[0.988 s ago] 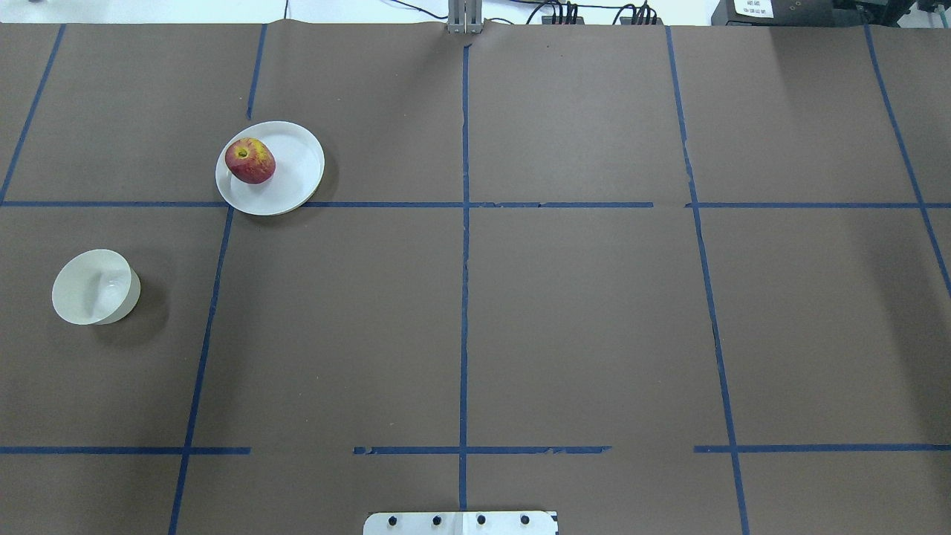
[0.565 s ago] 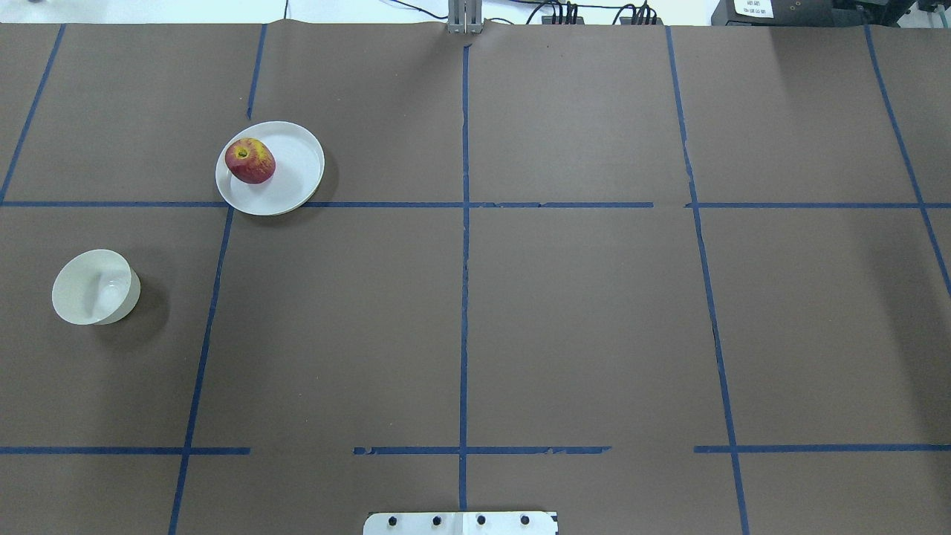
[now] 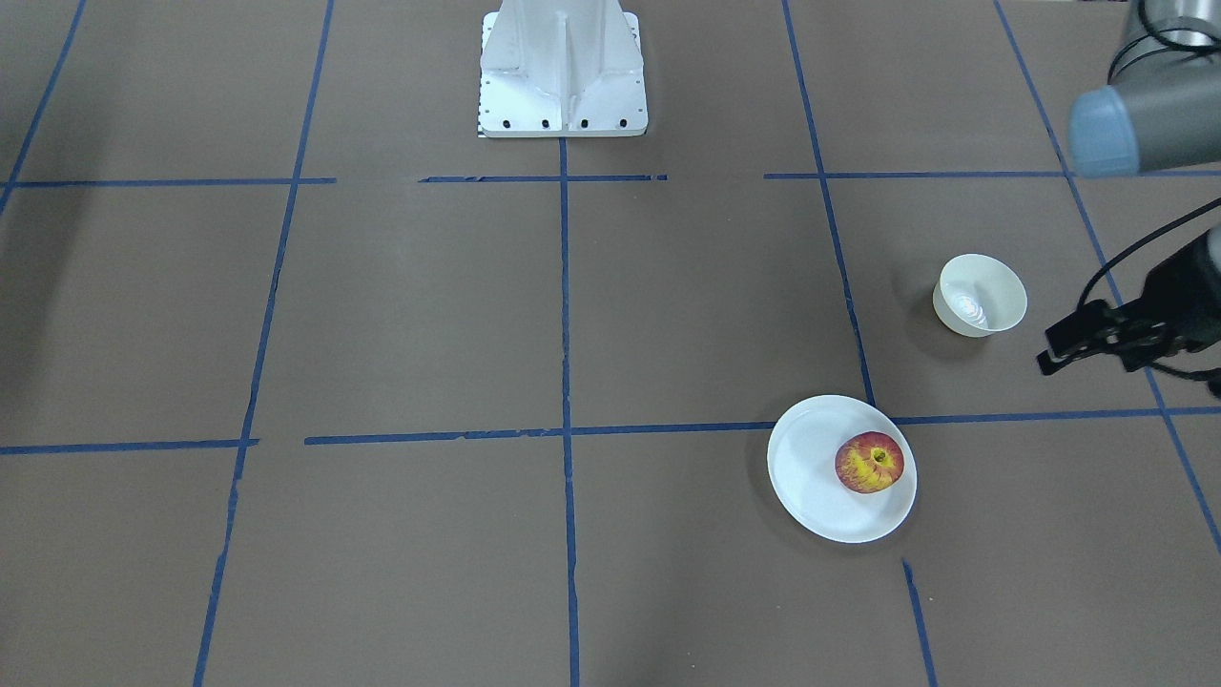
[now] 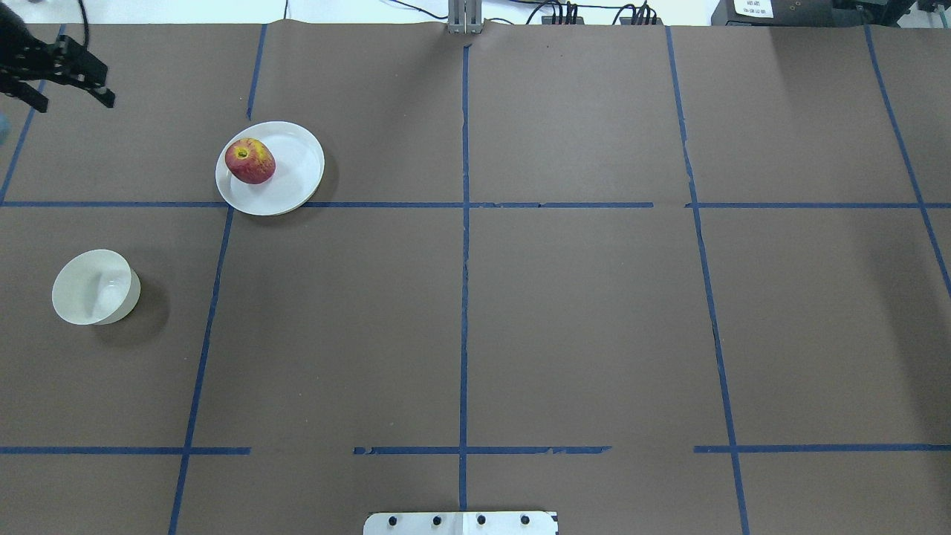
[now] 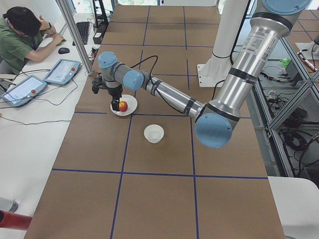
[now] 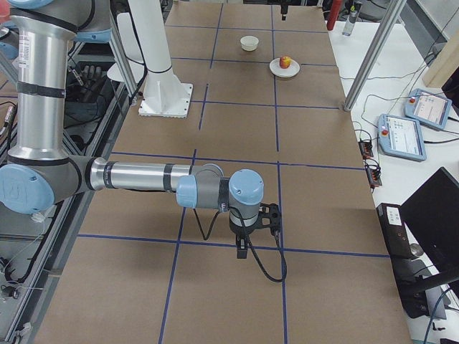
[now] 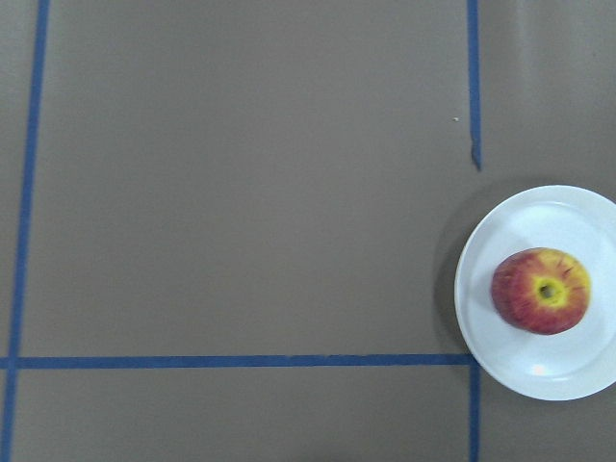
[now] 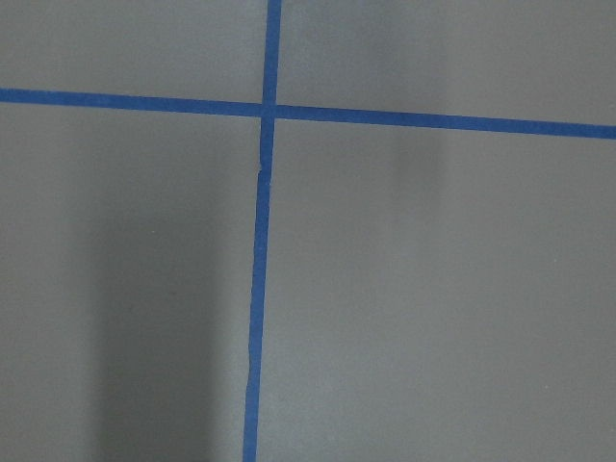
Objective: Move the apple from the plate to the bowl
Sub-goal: 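Move the left gripper over the red-yellow apple on the white plate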
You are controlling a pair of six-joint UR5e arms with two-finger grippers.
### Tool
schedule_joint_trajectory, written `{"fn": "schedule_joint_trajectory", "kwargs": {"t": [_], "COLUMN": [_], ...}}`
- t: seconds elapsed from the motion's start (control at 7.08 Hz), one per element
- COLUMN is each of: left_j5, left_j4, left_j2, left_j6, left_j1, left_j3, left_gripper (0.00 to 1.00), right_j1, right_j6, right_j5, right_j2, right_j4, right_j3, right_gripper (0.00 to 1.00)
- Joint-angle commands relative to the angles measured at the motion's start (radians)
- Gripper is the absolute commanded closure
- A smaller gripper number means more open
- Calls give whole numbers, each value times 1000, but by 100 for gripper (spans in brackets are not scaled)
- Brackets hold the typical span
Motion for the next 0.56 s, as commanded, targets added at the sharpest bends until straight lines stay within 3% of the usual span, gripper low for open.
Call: {"fn": "schedule_joint_trajectory", "kwargs": {"t": [0.0,0.28,0.42], "left_j5": [4,142,147], "left_j4": [-280,-351,-353], "left_j2": [-93,-148,-153], "left_j6": [-259,-337,-346], "left_j1": [104,176,193], "left_j3": [189,297,310], "left_gripper": [0,0,0], "right_j1": [0,0,0], "right_j6": [-1,1,1], "right_j5": [0,2,0], "right_j2": [0,0,0], "right_j4": [0,0,0], "right_j3": [0,0,0], "right_gripper": [0,0,0]}}
